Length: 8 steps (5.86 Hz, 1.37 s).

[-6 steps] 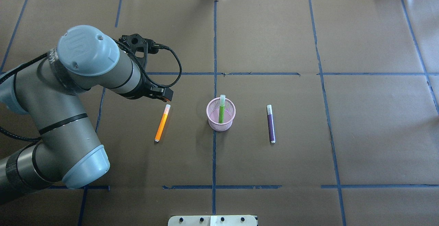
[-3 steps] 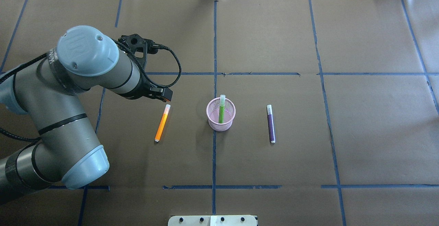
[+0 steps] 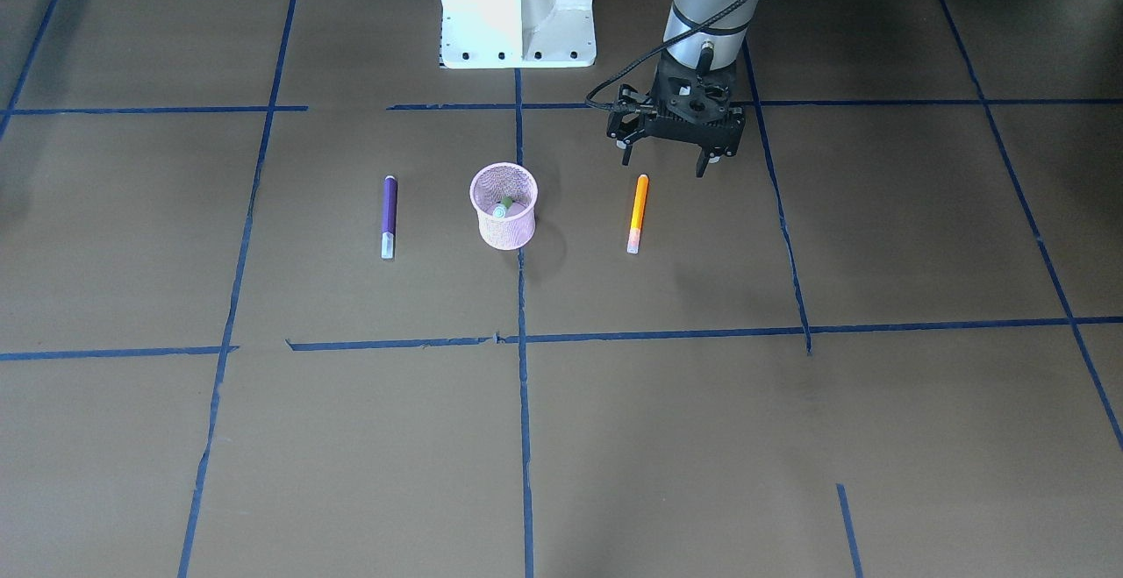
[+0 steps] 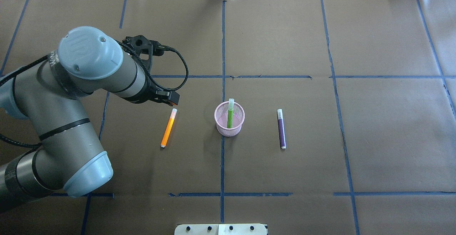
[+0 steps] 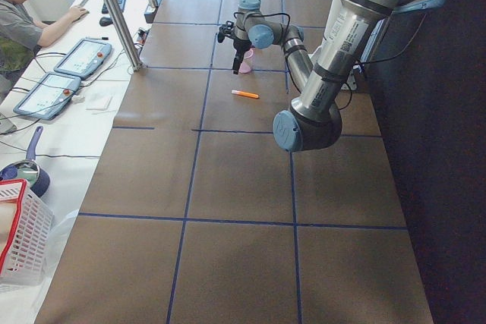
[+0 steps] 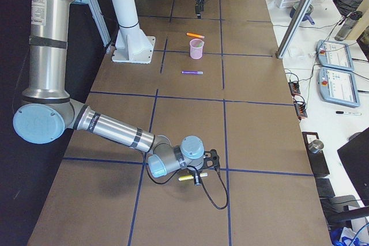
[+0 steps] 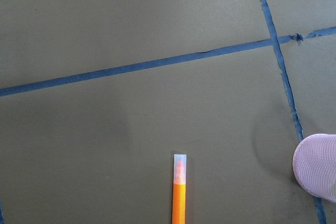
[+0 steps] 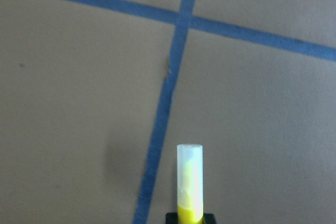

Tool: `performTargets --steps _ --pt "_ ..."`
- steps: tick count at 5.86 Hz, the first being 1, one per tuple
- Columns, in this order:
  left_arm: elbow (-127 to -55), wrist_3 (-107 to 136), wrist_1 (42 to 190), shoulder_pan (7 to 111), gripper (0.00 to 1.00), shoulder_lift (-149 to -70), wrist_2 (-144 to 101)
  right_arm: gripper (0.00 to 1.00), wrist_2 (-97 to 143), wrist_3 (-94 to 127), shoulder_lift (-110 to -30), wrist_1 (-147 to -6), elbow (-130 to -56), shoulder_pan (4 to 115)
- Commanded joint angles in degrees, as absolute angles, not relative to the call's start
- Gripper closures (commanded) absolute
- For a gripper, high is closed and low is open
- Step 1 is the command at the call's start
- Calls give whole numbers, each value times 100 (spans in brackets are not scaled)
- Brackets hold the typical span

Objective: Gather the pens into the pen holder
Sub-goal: 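Grasp the yellow marker with the right gripper while the left gripper hovers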

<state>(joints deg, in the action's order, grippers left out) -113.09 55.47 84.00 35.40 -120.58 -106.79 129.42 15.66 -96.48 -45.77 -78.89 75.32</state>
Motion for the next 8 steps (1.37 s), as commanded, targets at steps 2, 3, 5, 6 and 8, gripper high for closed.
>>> performTargets --steps 2,3,5,6,8 --pt "-11303 5555 8402 3525 1 -12059 -10687 100 12946 1792 -9485 -4377 -9233 7532" --pt "-11277 5555 8394 3472 1 -12067 -10731 100 12929 2332 -9344 -4394 -9725 7384" --pt "-11285 5886 8376 3672 1 -11893 -11187 100 12537 3027 -8871 -4412 -10088 6658" --pt "-11259 5906 8385 3857 1 -11866 -11275 100 12194 4102 -8546 -4447 -10377 6201" --pt "-11250 5924 8385 3973 1 -11865 -11320 100 11168 5014 -8306 -4474 -10931 5279"
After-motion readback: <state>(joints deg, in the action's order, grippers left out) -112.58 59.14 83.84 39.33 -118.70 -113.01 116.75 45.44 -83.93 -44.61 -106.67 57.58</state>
